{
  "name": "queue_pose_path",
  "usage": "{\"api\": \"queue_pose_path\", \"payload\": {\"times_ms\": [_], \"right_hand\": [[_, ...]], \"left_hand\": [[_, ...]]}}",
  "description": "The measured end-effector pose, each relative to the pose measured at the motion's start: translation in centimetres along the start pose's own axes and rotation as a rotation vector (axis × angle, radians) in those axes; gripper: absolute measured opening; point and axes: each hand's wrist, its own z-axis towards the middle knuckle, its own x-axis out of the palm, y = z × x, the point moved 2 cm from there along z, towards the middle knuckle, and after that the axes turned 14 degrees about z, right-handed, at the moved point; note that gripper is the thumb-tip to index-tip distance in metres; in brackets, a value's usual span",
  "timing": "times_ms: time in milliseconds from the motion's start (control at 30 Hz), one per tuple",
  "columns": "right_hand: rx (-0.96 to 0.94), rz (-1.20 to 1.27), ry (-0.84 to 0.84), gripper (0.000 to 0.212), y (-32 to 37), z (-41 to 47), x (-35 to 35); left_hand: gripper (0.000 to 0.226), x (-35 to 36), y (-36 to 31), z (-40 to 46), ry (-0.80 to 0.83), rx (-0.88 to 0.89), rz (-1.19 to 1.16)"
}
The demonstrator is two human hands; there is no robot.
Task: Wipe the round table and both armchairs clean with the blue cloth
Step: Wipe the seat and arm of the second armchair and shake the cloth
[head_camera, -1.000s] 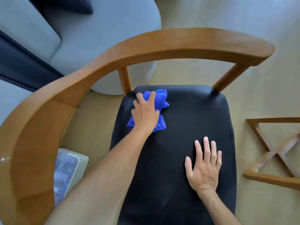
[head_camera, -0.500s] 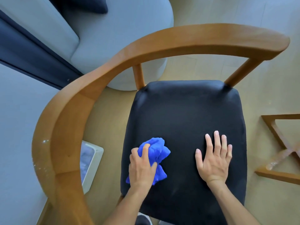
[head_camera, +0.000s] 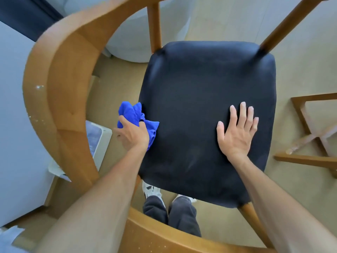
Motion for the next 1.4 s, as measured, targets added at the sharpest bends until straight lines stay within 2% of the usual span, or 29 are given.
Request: {"api": "queue_pose_path", "payload": {"times_ms": [167, 267, 333, 367, 467, 567, 633, 700, 767, 800, 900, 933, 1000, 1100, 1200, 1267, 1333, 1400], "right_hand": [[0.015, -0.024, 0.092, 0.060, 0.5, 0.0, -0.9], [0.071, -0.012, 0.161, 0.060, 1.9, 0.2, -2.2], [0.003, 0.073, 0.170, 0.053, 4.0, -0.5, -3.3], [-0.082, 0.139, 0.186, 0.047, 5.3, -1.3, -3.8], [-0.257, 0.292, 0.386, 0.045, 9.4, -5.0, -4.4], [-0.287, 0.140, 0.551, 0.069, 13.4, -8.6, -1.8], [-0.248, -0.004, 0.569, 0.082, 15.5, -10.0, 0.4], [-0.247, -0.095, 0.549, 0.081, 16.5, -10.3, 1.7], [-0.382, -0.093, 0.501, 0.071, 15.4, -10.4, 1.7], [-0.503, -0.074, 0.514, 0.070, 14.3, -10.7, 1.3], [-0.898, -0.109, 0.677, 0.066, 8.9, -11.6, -0.7], [-0.943, -0.110, 0.667, 0.063, 7.0, -10.9, -1.9], [-0.837, -0.066, 0.505, 0.059, 3.4, -7.6, -4.7], [-0.399, -0.009, 0.217, 0.057, -1.5, -1.6, -8.2], [0.029, 0.040, 0.117, 0.059, -3.7, 1.1, -9.2], [0.182, 0.116, -0.003, 0.057, -2.0, 0.3, -8.2], [0.107, 0.142, -0.002, 0.054, 1.5, -2.7, -6.1], [-0.183, 0.171, 0.211, 0.051, 6.0, -7.7, -3.1]], "left_hand": [[0.065, 1.5, 1.1, -7.2, 0.081, -0.014, 0.050], [0.075, 2.5, 0.5, -13.3, 0.242, 0.041, 0.030], [0.078, 2.8, -0.4, -16.4, 0.344, 0.115, -0.012], [0.072, 2.4, -0.6, -16.7, 0.374, 0.119, -0.048], [0.034, 0.5, 0.3, -12.4, 0.362, -0.056, -0.159], [0.040, -1.4, 1.2, -5.9, 0.376, -0.118, -0.084], [0.043, -2.5, 0.5, -3.5, 0.341, -0.061, -0.011], [0.038, -3.0, -0.8, -2.1, 0.295, 0.040, 0.020], [0.034, -3.2, -1.9, -1.5, 0.301, 0.125, 0.020], [0.038, -3.0, -2.2, -1.4, 0.323, 0.174, 0.014], [0.053, -1.9, -2.4, -2.8, 0.399, 0.336, 0.069], [0.055, -1.5, -2.2, -3.3, 0.413, 0.368, 0.104], [0.059, -0.9, -1.7, -4.0, 0.412, 0.401, 0.163], [0.066, -0.5, -1.2, -4.2, 0.406, 0.434, 0.186], [0.067, -0.5, -1.2, -4.1, 0.394, 0.451, 0.179], [0.069, -0.5, -1.3, -4.3, 0.382, 0.449, 0.183], [0.072, -0.4, -1.5, -4.5, 0.369, 0.443, 0.182], [0.073, -0.5, -1.6, -4.5, 0.368, 0.438, 0.174]]}}
